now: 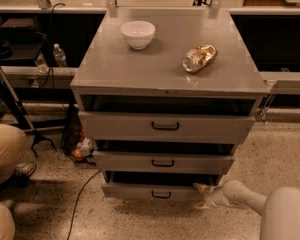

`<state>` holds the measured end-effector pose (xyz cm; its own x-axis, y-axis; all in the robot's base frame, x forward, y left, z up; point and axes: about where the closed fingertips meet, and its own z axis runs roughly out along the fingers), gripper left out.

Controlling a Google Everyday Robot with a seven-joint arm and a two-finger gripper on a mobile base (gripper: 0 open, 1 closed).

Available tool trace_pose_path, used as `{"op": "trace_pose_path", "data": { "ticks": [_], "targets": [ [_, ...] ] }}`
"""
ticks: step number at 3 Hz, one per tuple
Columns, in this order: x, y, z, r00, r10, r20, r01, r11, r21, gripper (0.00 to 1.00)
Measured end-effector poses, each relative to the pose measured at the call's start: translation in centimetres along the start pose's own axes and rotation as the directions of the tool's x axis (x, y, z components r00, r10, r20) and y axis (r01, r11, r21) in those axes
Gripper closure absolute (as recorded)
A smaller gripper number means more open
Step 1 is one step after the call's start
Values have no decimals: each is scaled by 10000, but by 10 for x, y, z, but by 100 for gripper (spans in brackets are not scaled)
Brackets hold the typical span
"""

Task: Open bottom drawer

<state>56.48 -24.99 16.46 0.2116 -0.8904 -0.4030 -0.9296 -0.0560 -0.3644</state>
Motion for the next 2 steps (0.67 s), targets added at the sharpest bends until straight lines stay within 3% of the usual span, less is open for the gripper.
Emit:
{"op": "trace_pose_path", "data": {
  "ticks": [1,2],
  "targets": [
    [4,15,-10,9993,369,-63,-370,9992,-124,75],
    [0,11,-18,9993,372,-62,-373,9992,-126,100]
  ]
}}
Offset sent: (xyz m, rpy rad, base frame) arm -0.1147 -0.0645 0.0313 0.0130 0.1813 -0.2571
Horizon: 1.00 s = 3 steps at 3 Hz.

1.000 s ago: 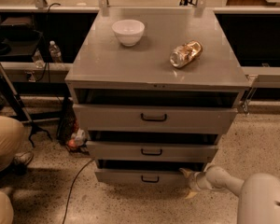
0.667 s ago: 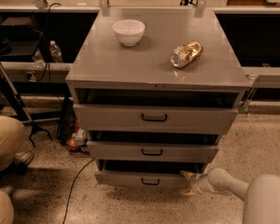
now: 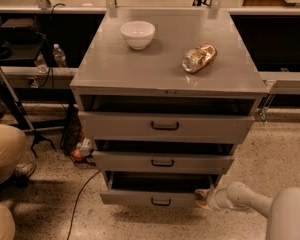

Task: Open bottom drawer

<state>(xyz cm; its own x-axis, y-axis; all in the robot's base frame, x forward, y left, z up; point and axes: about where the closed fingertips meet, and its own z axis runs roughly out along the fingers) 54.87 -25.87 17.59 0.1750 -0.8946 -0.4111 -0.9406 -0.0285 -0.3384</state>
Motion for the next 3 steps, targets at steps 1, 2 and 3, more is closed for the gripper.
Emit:
{"op": "trace_pose_path", "data": {
  "ticks": [1,2,3],
  "targets": [
    [0,0,0,10000,0,1,0,10000,-1,100],
    [0,0,0,10000,0,1,0,10000,-1,100],
    [0,0,0,10000,0,0,0,10000,0,100]
  ]
}}
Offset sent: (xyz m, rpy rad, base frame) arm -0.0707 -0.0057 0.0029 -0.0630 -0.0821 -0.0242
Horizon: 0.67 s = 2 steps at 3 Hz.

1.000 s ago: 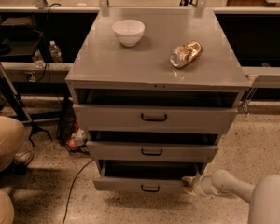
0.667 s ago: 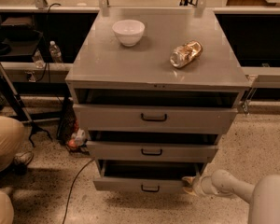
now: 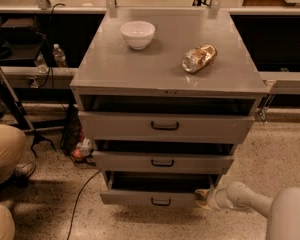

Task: Open bottom drawer

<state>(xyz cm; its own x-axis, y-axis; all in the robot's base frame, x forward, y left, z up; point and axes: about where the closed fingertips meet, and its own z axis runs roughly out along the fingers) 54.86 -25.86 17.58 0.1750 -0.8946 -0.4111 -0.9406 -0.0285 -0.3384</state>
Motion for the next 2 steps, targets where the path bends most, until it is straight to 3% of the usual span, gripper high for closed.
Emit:
{"op": "trace_pose_path", "data": {
  "ticks": [1,2],
  "targets": [
    [0,0,0,10000,0,0,0,10000,0,100],
    [0,0,0,10000,0,1,0,10000,-1,82]
  ]
}}
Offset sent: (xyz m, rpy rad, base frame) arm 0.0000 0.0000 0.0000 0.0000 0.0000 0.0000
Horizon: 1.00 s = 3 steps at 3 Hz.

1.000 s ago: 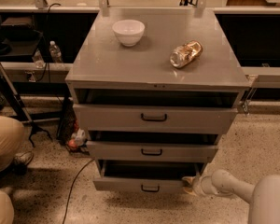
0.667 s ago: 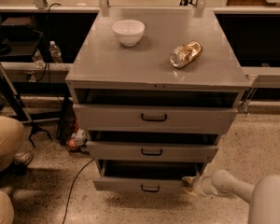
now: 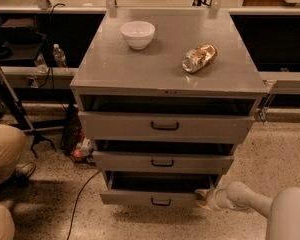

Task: Open bottom drawer

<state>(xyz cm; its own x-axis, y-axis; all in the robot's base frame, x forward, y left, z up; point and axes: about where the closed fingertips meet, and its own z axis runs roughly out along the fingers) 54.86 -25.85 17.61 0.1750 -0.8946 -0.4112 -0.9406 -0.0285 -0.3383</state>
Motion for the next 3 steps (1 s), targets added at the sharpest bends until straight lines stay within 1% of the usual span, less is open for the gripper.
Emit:
{"op": "trace_pose_path", "data": {
  "ticks": [2,3],
  "targets": [
    [0,0,0,10000,0,2,0,10000,-2,35],
    [0,0,0,10000,0,3,0,10000,-3,13]
  ]
}}
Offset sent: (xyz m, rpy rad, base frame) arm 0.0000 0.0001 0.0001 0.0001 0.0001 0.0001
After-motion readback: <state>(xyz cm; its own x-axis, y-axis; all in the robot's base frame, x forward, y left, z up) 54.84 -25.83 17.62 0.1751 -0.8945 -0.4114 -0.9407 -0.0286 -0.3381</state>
